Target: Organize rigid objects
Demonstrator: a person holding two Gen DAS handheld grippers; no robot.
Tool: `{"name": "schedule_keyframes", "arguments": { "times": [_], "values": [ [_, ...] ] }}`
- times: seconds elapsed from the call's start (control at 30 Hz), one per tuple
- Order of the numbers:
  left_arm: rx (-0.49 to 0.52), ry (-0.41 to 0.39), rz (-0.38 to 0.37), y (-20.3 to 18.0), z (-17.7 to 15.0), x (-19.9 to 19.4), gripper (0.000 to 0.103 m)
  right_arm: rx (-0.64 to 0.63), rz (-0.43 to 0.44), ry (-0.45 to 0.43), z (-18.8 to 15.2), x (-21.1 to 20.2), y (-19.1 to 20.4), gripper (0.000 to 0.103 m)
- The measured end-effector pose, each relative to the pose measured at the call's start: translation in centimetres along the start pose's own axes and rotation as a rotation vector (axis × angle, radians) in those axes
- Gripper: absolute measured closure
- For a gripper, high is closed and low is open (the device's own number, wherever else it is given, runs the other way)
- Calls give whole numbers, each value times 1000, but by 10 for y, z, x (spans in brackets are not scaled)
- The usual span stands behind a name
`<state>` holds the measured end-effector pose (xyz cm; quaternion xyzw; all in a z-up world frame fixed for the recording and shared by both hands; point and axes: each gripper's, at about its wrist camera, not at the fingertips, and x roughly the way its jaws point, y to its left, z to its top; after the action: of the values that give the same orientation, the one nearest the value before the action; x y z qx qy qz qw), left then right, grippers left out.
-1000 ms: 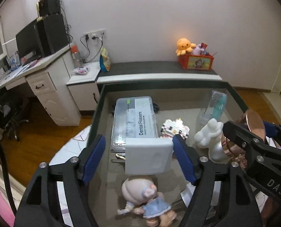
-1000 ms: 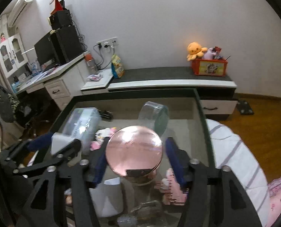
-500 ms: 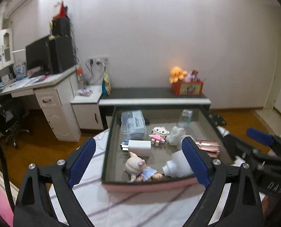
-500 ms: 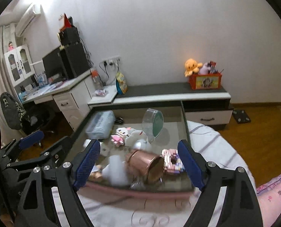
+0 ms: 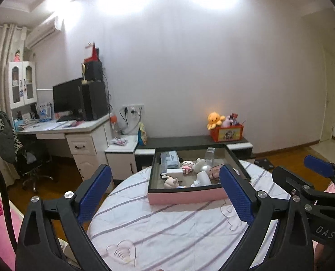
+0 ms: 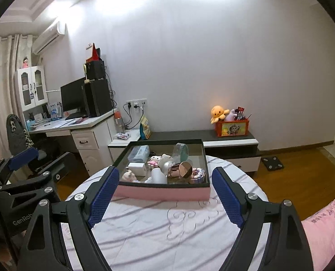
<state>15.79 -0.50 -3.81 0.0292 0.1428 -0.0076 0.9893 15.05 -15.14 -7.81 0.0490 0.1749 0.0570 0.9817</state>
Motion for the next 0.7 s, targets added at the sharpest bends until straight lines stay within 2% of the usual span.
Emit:
{"name": "schedule_keyframes", "arguments": {
  "times": [0.37, 0.7],
  "values": [
    [-6, -125, 47, 9, -3, -84, 1, -71, -21, -112, -8, -86, 21, 16],
    [-17, -169, 53, 13, -4, -119, 0, -89, -30, -155, -10, -118, 29, 16]
  ]
}}
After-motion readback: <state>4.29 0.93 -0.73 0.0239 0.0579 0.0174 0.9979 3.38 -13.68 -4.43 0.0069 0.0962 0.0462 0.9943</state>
